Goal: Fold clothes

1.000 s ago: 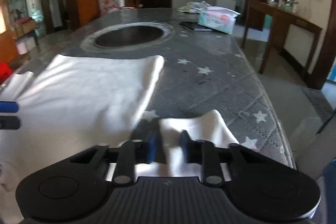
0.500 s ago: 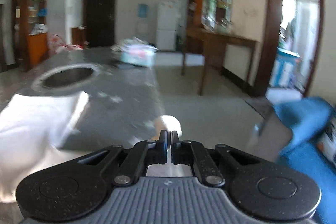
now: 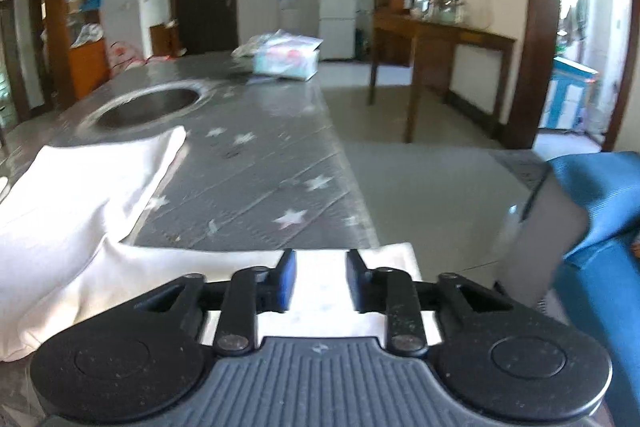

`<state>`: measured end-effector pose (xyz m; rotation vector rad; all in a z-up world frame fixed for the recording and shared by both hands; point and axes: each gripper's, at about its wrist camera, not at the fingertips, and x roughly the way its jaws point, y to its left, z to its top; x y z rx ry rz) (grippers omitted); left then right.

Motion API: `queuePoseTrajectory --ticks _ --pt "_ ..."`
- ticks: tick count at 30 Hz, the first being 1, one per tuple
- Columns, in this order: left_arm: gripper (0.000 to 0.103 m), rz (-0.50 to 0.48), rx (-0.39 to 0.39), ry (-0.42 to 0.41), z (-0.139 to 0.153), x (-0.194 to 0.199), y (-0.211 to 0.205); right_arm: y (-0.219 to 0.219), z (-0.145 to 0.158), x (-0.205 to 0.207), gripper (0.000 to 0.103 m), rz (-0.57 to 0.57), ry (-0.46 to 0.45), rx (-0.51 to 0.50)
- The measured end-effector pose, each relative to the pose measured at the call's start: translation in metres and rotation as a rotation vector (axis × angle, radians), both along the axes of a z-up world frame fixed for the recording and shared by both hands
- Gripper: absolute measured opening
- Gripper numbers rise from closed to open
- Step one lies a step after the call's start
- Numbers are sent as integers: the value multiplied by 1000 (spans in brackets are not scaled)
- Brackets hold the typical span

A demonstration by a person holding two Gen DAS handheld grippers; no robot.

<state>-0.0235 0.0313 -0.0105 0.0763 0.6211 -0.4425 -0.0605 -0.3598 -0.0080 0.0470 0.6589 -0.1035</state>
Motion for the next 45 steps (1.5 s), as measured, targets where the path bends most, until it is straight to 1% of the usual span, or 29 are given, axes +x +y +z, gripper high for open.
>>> queuePoseTrajectory --ticks 2,4,6,9,11,14,19,20,23,25,26,27,29,31,34,41,43,45 --pt "80 45 4 -18 6 2 11 4 -8 7 38 9 21 9" --pt "80 101 12 -29 10 8 24 7 -8 10 40 7 20 14" --pt "79 157 20 -29 13 18 36 8 -8 10 43 10 13 42" --pt "79 237 27 -19 16 40 51 11 -11 8 48 18 9 28" --pt "78 282 45 -14 15 58 55 12 -12 8 55 18 3 26" --pt "75 343 75 6 11 87 58 13 -12 9 57 16 -3 29" --pt "73 432 90 49 -1 128 65 12 -13 11 59 13 -3 36" --pt "71 442 90 56 -4 133 66 12 -12 11 59 13 -3 36" --pt "59 457 104 89 -13 145 68 12 -12 12 61 13 -2 34" --pt "49 469 110 68 -15 144 69 12 -13 13 61 12 -2 34" --pt "36 473 113 64 -14 144 71 12 -12 13 62 11 -3 35" --pt "19 480 113 63 -14 143 75 12 -12 14 62 12 -3 35" --pt "7 495 99 68 -12 140 84 12 -13 14 62 12 -5 34" --pt "6 521 56 69 -8 133 98 12 -13 15 62 12 -5 35" --pt "6 542 -21 22 4 107 120 13 -14 16 62 10 -5 38" --pt "6 585 -232 -148 38 19 170 15 -15 16 63 6 -6 29" --pt "6 586 -267 -196 42 -4 183 16 -15 16 63 5 -6 27" --pt "6 597 -259 -224 40 -21 194 16 -15 16 63 4 -6 25"
